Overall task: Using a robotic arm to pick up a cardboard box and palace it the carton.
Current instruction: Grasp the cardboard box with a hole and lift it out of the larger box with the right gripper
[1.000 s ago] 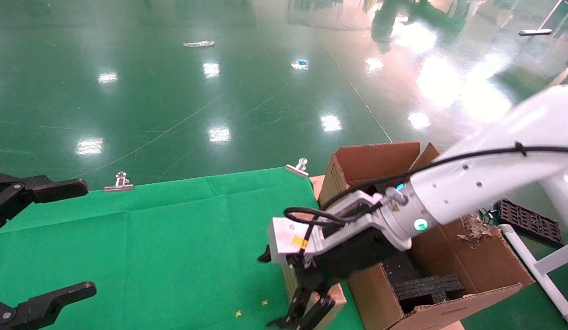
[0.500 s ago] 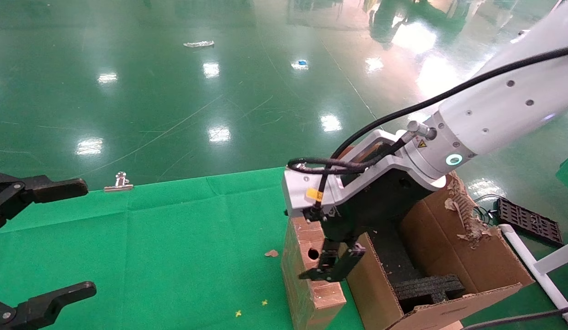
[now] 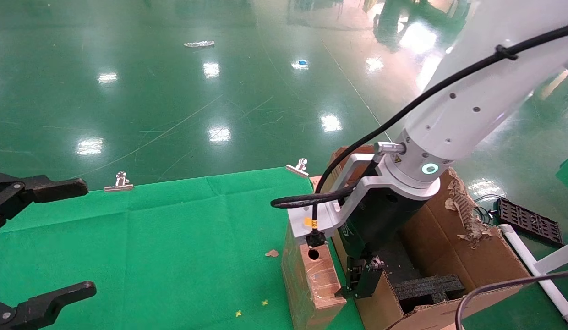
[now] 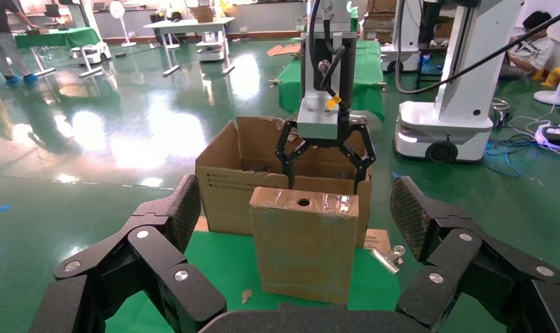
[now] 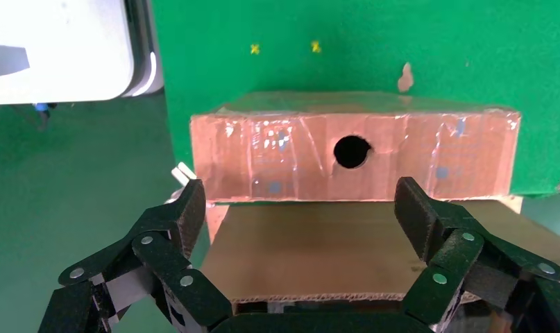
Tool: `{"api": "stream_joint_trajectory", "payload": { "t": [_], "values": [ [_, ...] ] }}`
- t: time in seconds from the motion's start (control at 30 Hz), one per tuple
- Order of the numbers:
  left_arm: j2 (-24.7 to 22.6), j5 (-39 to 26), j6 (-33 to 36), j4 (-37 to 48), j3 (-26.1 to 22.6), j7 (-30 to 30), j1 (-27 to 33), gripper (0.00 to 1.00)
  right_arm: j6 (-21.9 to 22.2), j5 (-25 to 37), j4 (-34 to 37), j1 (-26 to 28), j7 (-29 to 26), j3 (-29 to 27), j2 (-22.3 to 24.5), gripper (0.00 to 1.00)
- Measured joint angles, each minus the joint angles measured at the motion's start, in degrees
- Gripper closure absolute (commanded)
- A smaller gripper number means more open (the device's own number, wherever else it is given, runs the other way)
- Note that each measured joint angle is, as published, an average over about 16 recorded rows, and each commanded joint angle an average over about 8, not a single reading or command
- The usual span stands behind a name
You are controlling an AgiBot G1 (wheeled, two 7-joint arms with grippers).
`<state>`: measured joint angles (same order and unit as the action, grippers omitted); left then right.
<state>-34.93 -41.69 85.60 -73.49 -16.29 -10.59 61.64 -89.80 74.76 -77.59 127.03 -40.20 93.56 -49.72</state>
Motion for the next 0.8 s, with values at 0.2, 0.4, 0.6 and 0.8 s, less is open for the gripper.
{"api": "stream_joint_trajectory", "payload": {
  "t": [0.2,0.4,0.6,0.8],
  "values": [
    [0.0,0.0,0.0,0.0,0.0,0.0,0.0,0.00,1.2,0.4,1.0,2.8,-12.5,4.7,-2.3,0.00],
    [0.0,0.0,0.0,0.0,0.0,0.0,0.0,0.00,2.8,-0.7,3.3,3.1,-30.0,7.4,-3.3,0.00],
    [0.0,0.0,0.0,0.0,-0.1,0.0,0.0,0.00,4.4,-3.4,6.8,0.9,-44.6,8.5,-3.5,0.00],
    [0.0,0.1,0.0,0.0,-0.1,0.0,0.0,0.00,5.5,-6.0,10.0,-1.9,-49.2,8.9,-3.8,0.00]
  ]
}}
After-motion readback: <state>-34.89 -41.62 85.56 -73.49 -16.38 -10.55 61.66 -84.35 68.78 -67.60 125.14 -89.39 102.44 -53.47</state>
